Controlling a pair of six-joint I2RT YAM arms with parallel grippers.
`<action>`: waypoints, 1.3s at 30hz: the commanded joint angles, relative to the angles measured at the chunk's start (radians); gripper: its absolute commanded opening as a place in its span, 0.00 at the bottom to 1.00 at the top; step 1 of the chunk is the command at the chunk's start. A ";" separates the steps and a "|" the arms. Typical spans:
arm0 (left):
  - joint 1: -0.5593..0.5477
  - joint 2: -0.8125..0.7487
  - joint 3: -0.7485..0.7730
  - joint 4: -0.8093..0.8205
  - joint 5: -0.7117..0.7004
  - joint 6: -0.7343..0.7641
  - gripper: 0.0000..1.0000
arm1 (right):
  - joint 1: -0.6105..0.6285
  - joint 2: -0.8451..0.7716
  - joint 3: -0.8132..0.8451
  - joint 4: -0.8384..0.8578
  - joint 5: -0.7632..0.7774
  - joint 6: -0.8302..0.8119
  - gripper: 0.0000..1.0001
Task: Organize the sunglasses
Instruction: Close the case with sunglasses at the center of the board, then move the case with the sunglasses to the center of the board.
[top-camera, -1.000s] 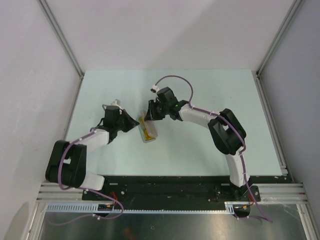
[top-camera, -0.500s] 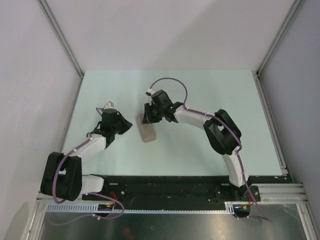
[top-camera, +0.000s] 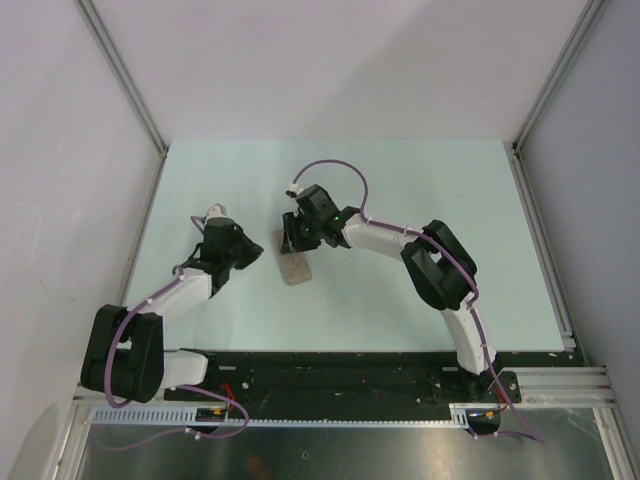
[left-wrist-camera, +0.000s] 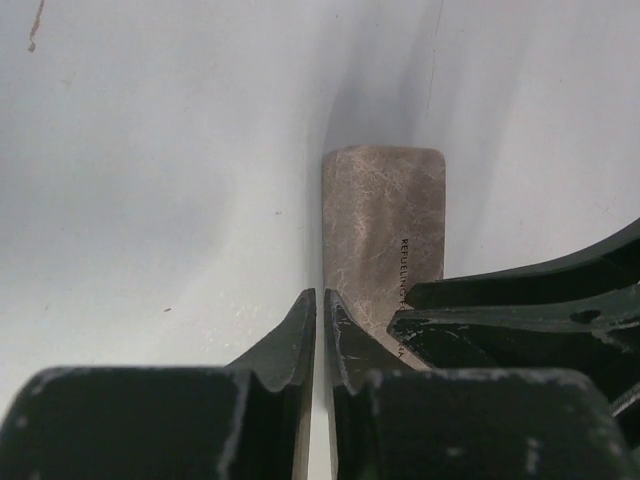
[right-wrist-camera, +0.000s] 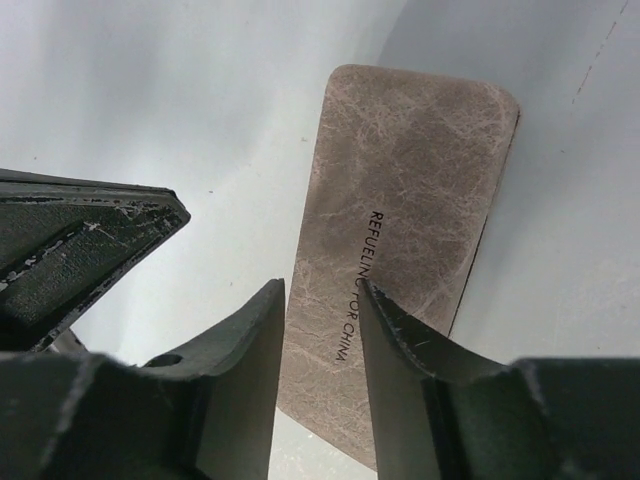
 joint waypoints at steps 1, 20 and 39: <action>-0.001 -0.055 0.008 -0.024 -0.016 0.008 0.12 | 0.037 -0.020 0.020 -0.121 0.128 -0.068 0.45; 0.001 -0.388 0.047 -0.276 -0.167 0.029 0.69 | 0.102 0.057 0.106 -0.250 0.403 -0.183 0.82; 0.001 -0.419 0.082 -0.336 -0.165 0.057 0.84 | 0.143 0.004 0.094 -0.216 0.480 -0.196 0.88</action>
